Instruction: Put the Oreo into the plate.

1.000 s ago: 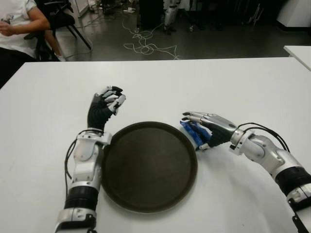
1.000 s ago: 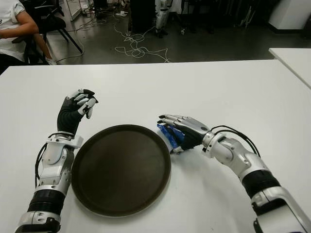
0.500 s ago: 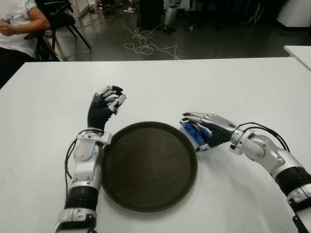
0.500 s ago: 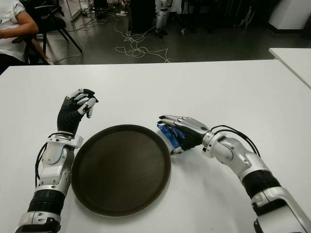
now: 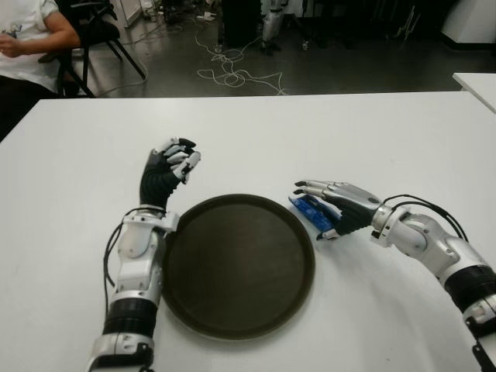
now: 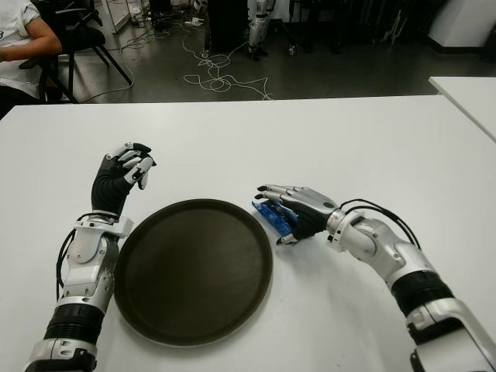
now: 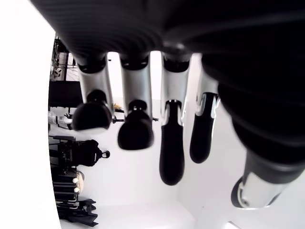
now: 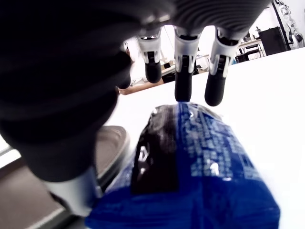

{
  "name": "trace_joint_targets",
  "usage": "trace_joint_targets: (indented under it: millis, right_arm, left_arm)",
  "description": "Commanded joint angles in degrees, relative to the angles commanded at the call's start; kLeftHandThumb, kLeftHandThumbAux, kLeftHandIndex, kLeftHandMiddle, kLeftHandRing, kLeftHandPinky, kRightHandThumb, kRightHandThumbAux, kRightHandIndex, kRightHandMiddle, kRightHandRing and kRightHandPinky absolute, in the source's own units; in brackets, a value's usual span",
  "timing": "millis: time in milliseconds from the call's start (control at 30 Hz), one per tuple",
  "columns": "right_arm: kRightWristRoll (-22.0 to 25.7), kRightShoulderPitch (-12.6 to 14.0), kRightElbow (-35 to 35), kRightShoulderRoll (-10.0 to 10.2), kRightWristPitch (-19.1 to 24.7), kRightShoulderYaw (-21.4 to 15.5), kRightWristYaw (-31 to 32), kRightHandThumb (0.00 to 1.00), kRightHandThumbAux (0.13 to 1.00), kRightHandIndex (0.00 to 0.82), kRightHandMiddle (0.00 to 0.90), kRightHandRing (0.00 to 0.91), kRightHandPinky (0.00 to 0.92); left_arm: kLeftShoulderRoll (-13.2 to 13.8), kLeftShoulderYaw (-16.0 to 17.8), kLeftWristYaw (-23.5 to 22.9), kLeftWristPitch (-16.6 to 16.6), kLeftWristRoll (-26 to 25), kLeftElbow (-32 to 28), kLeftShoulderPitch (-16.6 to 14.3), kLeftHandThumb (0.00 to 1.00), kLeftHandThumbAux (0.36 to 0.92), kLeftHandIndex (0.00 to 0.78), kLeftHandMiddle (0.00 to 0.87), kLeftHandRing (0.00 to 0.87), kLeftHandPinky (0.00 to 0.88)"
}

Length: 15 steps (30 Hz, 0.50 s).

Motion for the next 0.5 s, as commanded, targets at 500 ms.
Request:
trace_joint_targets:
  millis: [500]
  right_arm:
    - [-1.32, 1.62, -4.71, -1.45, 3.4, -0.37, 0.83, 0.285, 0.855, 0.027, 0.021, 0.141, 0.242]
  left_arm:
    - [0.2, -0.05, -0.17, 0.69, -0.12, -0.79, 0.41, 0.857, 0.657, 0.422, 0.553, 0.791, 0.821]
